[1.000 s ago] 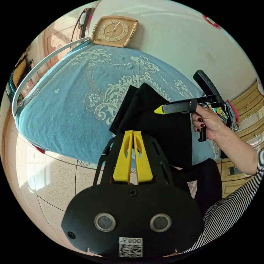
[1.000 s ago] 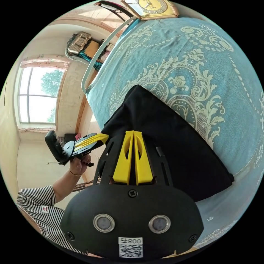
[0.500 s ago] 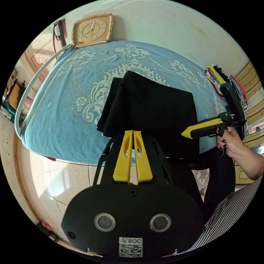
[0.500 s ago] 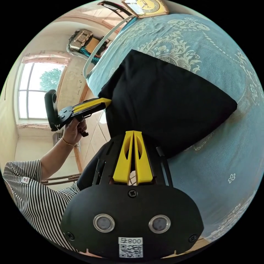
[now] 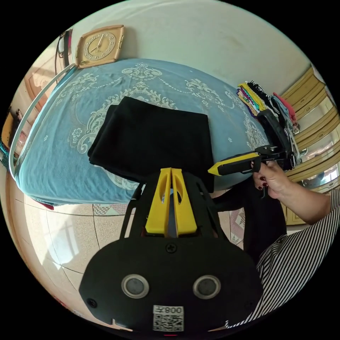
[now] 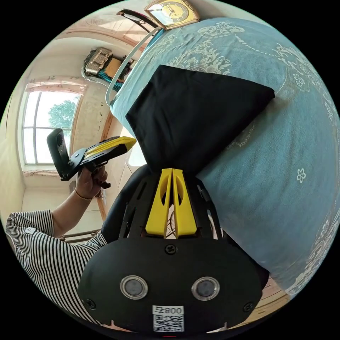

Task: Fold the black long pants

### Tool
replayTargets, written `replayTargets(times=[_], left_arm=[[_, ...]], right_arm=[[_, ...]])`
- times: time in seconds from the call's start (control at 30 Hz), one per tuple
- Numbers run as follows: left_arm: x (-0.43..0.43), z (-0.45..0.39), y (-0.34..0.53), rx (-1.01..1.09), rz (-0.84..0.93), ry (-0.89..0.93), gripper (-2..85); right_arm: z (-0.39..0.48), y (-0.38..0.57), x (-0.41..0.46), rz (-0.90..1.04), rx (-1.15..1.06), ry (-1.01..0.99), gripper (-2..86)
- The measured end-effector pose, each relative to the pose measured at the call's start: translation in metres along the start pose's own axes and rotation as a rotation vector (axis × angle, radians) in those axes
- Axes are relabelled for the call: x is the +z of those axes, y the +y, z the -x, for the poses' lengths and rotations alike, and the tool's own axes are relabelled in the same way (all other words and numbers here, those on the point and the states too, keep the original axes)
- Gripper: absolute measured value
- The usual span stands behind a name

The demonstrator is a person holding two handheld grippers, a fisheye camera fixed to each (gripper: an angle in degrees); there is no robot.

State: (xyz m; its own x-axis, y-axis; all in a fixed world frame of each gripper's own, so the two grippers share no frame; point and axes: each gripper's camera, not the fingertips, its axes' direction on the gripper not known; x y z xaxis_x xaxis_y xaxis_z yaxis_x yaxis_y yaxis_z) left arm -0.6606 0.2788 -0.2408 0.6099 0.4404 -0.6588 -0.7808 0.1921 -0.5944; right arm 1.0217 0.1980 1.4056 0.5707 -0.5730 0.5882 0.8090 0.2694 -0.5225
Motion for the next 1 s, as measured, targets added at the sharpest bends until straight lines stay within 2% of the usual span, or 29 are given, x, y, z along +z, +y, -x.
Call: replayTargets(times=[0.1,0.27,0.4,0.5,0.6,0.77,1.0], left_arm=[[0.008,-0.009,0.006,-0.012,0.027,0.114,1.4],[0.045,-0.017,0.017,-0.116,0.119,0.268,5.3],[0.089,-0.007,0.024,-0.240,0.239,0.400,7.2],[0.112,0.009,0.027,-0.358,0.240,0.482,6.0],[0.125,0.024,0.031,-0.443,0.224,0.510,3.2],[0.123,0.029,0.033,-0.383,0.184,0.514,1.5],[0.121,0.053,0.047,-0.376,0.131,0.571,0.7]], right_arm=[[-0.022,0.030,-0.017,-0.014,0.043,-0.055,0.2],[-0.083,0.093,-0.045,-0.116,0.223,-0.287,0.4],[-0.105,0.119,-0.059,-0.130,0.252,-0.360,1.3],[-0.120,0.131,-0.069,-0.128,0.266,-0.385,3.3],[-0.136,0.140,-0.074,-0.118,0.286,-0.440,6.2],[-0.162,0.147,-0.074,-0.104,0.347,-0.573,10.1],[-0.180,0.154,-0.072,-0.108,0.401,-0.715,11.0]])
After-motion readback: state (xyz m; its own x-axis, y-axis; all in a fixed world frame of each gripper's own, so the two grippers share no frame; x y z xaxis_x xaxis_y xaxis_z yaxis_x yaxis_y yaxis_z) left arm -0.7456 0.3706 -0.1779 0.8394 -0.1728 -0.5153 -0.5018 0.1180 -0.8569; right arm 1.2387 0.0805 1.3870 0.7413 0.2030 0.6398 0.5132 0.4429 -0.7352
